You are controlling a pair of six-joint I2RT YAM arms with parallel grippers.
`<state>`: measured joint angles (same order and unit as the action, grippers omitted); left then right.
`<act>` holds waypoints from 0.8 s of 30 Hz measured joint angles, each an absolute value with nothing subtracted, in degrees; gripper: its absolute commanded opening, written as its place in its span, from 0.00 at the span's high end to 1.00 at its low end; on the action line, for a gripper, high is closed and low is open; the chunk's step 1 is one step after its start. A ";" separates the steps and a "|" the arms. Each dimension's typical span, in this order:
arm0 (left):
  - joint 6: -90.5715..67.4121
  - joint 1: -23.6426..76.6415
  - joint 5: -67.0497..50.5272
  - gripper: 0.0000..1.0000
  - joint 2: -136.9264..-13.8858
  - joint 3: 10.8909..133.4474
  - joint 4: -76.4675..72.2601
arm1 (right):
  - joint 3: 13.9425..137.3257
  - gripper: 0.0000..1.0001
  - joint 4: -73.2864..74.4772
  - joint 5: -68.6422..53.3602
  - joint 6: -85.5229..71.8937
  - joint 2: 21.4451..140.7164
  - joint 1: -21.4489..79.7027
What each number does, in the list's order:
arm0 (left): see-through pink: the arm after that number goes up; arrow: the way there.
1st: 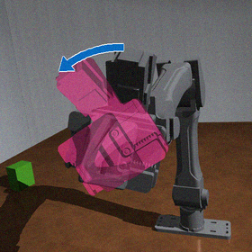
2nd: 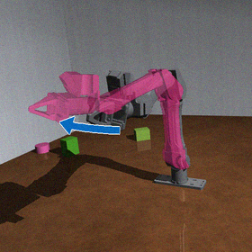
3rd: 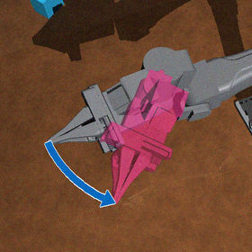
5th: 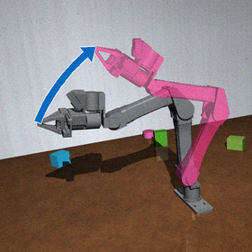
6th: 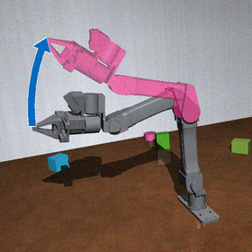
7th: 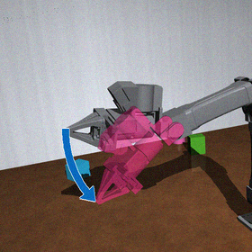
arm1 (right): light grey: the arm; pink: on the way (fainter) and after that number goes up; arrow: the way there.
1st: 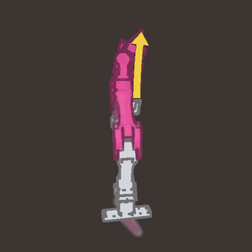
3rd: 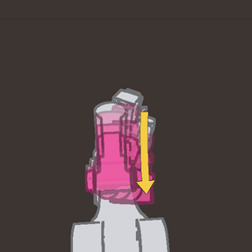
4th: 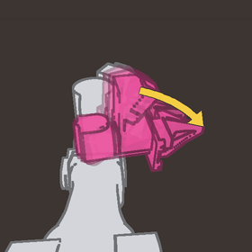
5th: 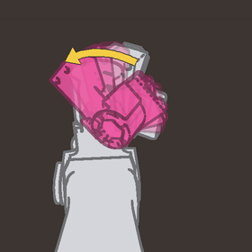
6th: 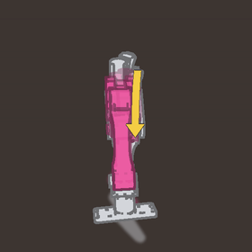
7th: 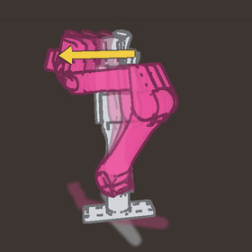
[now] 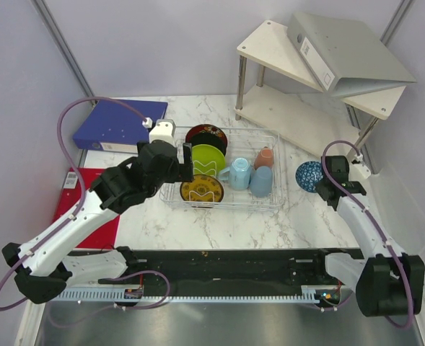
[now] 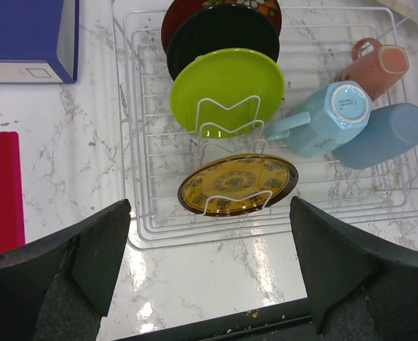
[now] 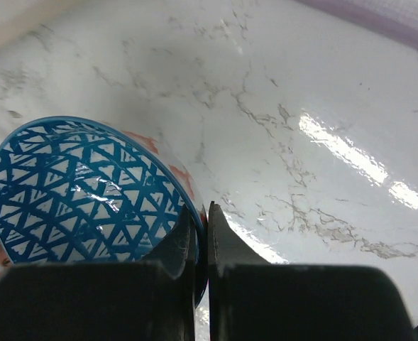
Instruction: Unload the mixed dishes from the dish rack
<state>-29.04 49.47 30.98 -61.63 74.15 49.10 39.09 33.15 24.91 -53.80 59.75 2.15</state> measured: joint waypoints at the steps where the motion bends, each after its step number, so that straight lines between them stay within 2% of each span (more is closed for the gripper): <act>1: -29.15 49.47 30.83 0.01 -61.60 73.87 49.01 | 38.26 1.00 32.16 23.83 -54.30 61.36 1.54; 14: -31.46 49.47 28.91 0.01 -61.28 68.99 49.08 | 32.64 1.00 18.24 19.09 -57.36 71.29 -2.87; 16: -31.68 49.47 28.67 0.01 -61.45 68.97 49.08 | 32.64 0.97 15.81 18.92 -57.32 72.60 -2.92; 17: -31.77 49.47 28.53 0.00 -61.54 68.97 49.08 | 32.67 0.94 14.85 18.81 -57.32 73.14 -2.92; 20: -31.97 49.47 28.36 0.01 -62.00 68.97 49.06 | 32.93 0.62 11.75 18.11 -57.04 75.00 -2.98; 24: -32.16 49.47 28.34 0.00 -62.43 68.95 49.08 | 32.84 0.43 11.09 16.97 -55.81 75.81 -3.03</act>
